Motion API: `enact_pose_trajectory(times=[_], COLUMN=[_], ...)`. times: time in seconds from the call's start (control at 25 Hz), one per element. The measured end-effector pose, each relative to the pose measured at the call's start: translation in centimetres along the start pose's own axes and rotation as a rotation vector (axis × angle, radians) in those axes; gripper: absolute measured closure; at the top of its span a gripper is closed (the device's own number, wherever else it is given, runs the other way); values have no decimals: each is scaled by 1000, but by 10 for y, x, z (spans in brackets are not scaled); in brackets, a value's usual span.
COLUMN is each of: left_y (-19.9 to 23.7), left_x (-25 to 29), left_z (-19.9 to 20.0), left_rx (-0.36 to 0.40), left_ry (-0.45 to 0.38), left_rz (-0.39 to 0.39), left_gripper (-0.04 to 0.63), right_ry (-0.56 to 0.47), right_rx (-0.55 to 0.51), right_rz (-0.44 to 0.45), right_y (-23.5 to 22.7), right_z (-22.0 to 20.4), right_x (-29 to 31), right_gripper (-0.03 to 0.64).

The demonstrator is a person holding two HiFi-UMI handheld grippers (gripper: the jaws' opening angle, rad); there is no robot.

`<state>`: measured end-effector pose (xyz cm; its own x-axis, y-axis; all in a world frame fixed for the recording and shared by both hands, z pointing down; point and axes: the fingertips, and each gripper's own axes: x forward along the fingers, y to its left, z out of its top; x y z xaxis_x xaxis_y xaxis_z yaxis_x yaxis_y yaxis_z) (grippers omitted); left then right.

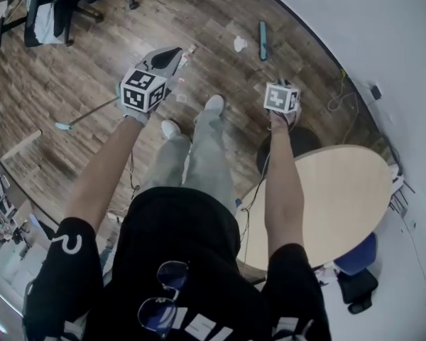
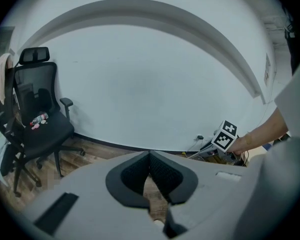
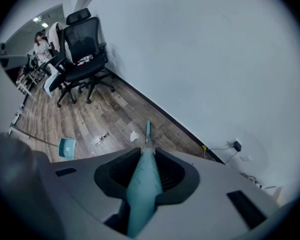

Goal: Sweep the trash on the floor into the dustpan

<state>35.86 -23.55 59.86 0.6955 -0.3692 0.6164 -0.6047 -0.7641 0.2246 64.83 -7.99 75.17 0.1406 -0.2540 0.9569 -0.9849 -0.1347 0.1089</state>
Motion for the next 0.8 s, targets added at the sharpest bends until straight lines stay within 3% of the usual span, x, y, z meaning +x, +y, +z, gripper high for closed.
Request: enact_pose_trajectory(times=[0.4,0.8], left_y=[4,15], left_x=[-10,-31], left_z=[-24,-55], left_rx=[-51,-110], left_ry=[51,44], left_rz=[37,61], left_gripper=[598,597], right_ry=[-7,11], right_rx=[-228,-300], right_rz=[30,44], right_y=[28,76], right_z=[5,-26], right_x=[4,-7], right_gripper=[532,532])
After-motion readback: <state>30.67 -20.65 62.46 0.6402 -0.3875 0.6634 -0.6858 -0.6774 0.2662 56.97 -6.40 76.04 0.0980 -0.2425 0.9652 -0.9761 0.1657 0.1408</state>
